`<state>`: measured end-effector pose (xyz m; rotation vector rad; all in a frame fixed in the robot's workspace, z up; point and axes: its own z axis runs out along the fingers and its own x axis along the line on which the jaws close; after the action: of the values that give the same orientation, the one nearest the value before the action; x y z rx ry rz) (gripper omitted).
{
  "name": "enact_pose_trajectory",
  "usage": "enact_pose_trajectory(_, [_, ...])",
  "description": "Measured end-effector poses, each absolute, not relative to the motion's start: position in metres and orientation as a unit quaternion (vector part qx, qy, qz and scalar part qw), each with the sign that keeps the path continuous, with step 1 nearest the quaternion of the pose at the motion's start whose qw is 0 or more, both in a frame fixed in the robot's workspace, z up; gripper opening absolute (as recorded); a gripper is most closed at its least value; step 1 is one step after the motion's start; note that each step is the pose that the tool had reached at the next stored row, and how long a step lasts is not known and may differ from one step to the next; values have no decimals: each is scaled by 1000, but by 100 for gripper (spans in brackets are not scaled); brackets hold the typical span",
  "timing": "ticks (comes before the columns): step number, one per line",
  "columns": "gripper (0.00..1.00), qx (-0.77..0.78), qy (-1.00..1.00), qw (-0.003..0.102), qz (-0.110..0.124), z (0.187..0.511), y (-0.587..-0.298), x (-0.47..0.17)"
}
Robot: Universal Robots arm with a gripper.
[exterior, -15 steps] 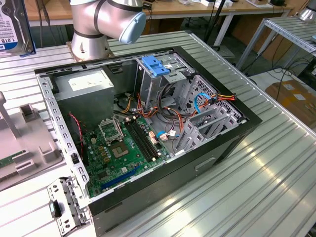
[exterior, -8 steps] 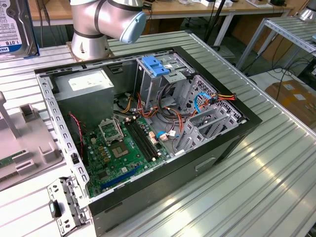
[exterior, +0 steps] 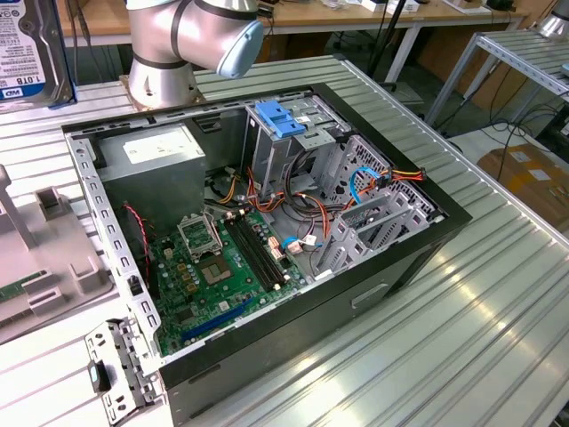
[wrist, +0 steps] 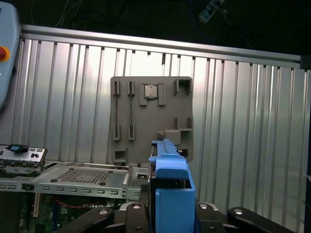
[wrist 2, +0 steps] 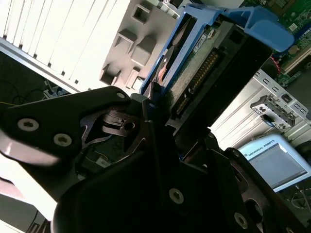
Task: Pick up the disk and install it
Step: 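Pick up the disk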
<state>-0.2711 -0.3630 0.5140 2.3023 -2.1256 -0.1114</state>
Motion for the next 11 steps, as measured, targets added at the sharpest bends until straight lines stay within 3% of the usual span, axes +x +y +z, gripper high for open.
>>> enact_pose_trajectory(11, [36,734,-678,3,-36,514,-371,-265])
